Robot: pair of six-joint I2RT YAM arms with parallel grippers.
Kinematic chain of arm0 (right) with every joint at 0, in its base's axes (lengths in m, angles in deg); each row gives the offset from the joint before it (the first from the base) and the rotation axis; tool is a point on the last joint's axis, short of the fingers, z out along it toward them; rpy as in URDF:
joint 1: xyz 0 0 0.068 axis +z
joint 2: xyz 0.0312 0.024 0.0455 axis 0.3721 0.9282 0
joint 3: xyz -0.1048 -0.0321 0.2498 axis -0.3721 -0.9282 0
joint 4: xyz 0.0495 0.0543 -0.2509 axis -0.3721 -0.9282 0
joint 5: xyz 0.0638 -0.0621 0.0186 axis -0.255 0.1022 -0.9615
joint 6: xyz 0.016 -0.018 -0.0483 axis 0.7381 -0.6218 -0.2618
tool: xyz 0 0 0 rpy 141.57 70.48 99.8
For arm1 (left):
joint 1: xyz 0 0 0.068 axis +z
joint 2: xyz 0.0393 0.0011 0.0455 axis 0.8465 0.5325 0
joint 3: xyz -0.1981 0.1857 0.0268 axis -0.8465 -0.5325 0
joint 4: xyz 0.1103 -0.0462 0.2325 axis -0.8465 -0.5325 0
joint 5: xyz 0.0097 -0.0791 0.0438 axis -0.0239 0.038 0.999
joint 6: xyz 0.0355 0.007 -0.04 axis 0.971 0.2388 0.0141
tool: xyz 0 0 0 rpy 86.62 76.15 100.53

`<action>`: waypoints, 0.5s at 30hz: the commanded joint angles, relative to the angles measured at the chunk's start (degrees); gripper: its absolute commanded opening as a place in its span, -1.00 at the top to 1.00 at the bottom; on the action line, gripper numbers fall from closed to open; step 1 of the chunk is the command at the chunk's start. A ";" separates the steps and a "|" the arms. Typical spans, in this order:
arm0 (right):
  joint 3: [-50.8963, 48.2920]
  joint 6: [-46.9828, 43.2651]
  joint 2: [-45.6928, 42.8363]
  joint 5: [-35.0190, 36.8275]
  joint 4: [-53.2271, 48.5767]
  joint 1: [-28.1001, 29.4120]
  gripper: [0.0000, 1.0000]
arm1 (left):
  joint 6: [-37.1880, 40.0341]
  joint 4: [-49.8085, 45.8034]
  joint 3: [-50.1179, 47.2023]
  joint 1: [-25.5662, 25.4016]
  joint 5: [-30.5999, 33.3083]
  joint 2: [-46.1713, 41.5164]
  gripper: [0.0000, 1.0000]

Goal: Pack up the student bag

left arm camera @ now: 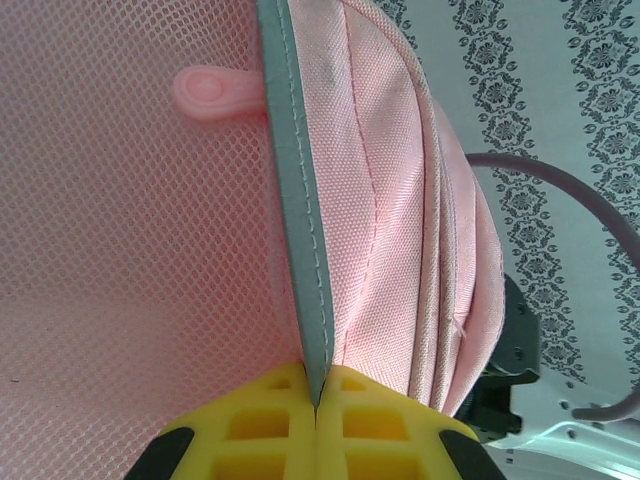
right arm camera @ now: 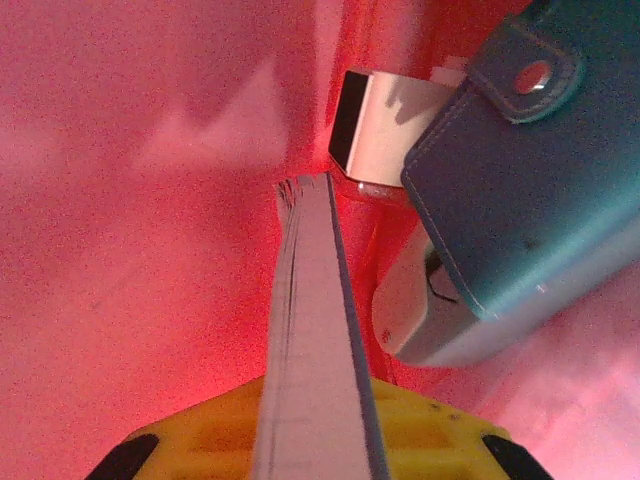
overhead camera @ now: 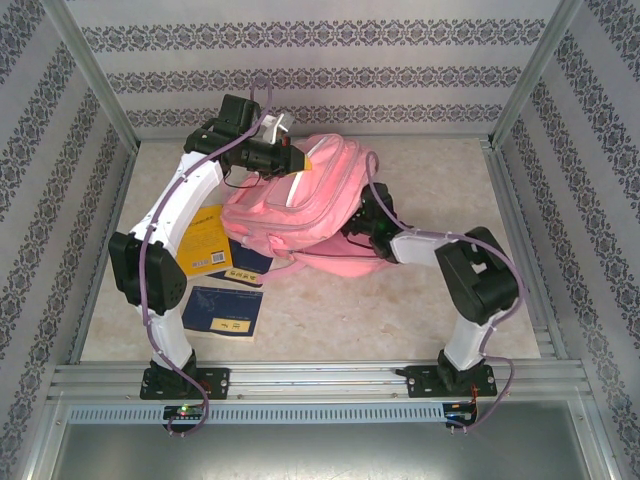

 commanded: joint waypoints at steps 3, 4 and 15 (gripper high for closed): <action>8.10 1.02 6.14 2.54 4.71 2.67 0.86 | -3.10 8.30 3.63 0.60 -7.70 -0.24 1.00; 9.81 1.10 7.24 3.47 2.34 3.28 0.84 | -3.76 9.04 3.34 0.62 -8.00 -0.11 1.00; 26.78 2.37 22.78 8.07 -8.91 8.95 0.67 | -10.08 17.17 1.16 0.50 -8.94 0.56 1.00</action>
